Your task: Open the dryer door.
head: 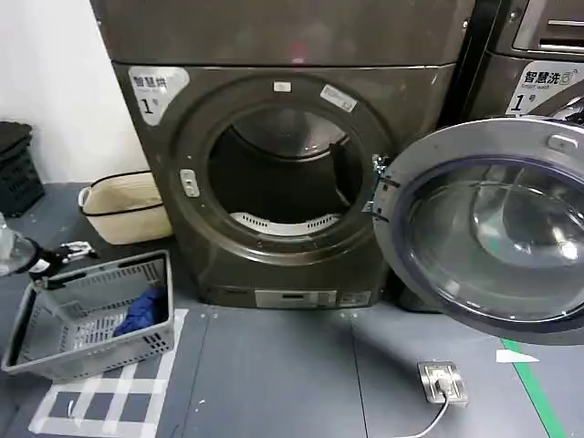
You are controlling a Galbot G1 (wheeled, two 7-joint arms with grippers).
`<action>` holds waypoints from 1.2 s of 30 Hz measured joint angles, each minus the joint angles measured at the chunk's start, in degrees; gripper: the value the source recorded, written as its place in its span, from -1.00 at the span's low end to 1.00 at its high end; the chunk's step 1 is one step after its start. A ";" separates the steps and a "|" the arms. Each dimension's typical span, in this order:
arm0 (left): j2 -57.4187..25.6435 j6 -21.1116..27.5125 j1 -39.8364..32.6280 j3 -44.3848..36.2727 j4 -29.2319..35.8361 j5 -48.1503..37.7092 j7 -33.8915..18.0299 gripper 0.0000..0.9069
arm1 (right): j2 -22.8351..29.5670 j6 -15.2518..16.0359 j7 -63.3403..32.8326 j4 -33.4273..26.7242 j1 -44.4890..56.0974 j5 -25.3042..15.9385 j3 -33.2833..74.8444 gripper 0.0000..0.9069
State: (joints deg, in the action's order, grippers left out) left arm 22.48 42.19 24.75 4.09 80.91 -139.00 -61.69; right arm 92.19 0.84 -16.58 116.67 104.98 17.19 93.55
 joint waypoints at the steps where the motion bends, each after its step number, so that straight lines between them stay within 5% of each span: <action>1: 0.00 0.00 0.02 -0.01 -0.17 0.08 0.00 1.00 | 0.00 0.00 -0.07 -0.06 0.00 0.00 0.00 1.00; 36: 1.66 0.00 1.09 -1.52 -3.91 3.07 -0.73 1.00 | 0.00 -2.24 -1.17 -1.10 0.16 1.37 0.66 1.00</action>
State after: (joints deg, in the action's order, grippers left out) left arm 24.14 42.19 25.83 2.57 77.00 -135.93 -62.42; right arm 92.19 -1.41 -17.75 115.57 105.14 18.56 94.21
